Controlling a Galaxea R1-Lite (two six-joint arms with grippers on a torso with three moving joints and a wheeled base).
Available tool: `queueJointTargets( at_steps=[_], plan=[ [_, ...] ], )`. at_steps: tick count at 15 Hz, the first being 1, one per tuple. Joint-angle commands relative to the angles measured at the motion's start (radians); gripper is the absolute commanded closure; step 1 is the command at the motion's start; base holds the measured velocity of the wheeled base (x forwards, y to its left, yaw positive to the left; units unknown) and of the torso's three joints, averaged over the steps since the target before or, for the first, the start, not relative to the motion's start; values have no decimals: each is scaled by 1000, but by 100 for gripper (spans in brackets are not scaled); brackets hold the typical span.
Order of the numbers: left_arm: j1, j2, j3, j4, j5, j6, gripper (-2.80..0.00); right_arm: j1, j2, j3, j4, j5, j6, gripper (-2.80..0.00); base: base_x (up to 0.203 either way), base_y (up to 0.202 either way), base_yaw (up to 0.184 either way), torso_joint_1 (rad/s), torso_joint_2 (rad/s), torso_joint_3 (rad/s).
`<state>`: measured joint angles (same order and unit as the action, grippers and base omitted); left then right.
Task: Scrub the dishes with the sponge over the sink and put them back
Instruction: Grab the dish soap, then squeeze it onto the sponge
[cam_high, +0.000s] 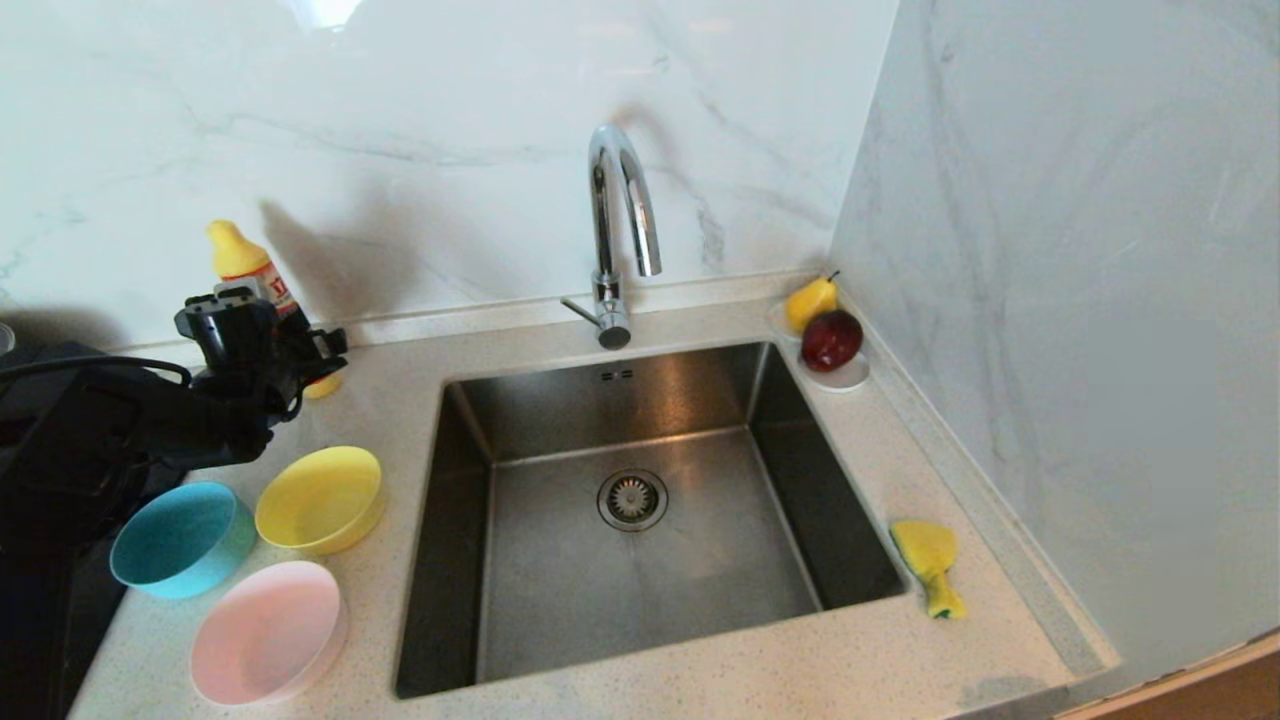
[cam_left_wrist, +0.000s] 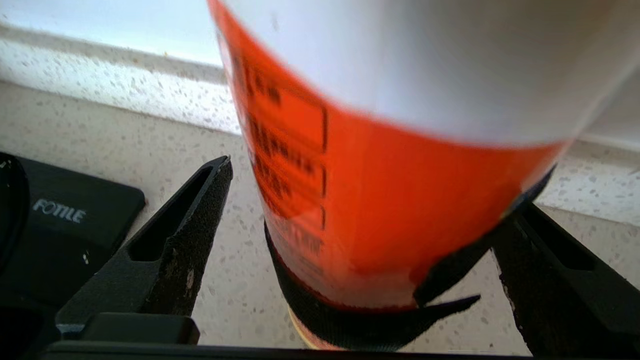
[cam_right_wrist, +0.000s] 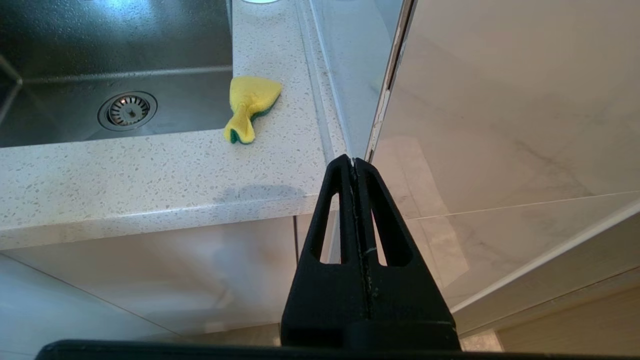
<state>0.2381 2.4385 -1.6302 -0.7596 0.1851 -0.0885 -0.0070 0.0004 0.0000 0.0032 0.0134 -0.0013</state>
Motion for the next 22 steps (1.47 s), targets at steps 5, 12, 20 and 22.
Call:
queueJointTargets(
  at_steps=[5,12,20,22],
  plan=[
    [-6,-6,7,-6,14,-4,0,-1,1,0,0,0,0,0,0,0,0,0,0,0],
    [-10,-61,11,11,17,-16,0,1,1,0,0,0,0,0,0,0,0,0,0,0],
    [-39,-507,197,56,18,-17,0,0,1,0,0,0,0,0,0,0,0,0,0,0],
    [-56,-631,223,141,18,-16,0,-1,1,0,0,0,0,0,0,0,0,0,0,0]
  ],
)
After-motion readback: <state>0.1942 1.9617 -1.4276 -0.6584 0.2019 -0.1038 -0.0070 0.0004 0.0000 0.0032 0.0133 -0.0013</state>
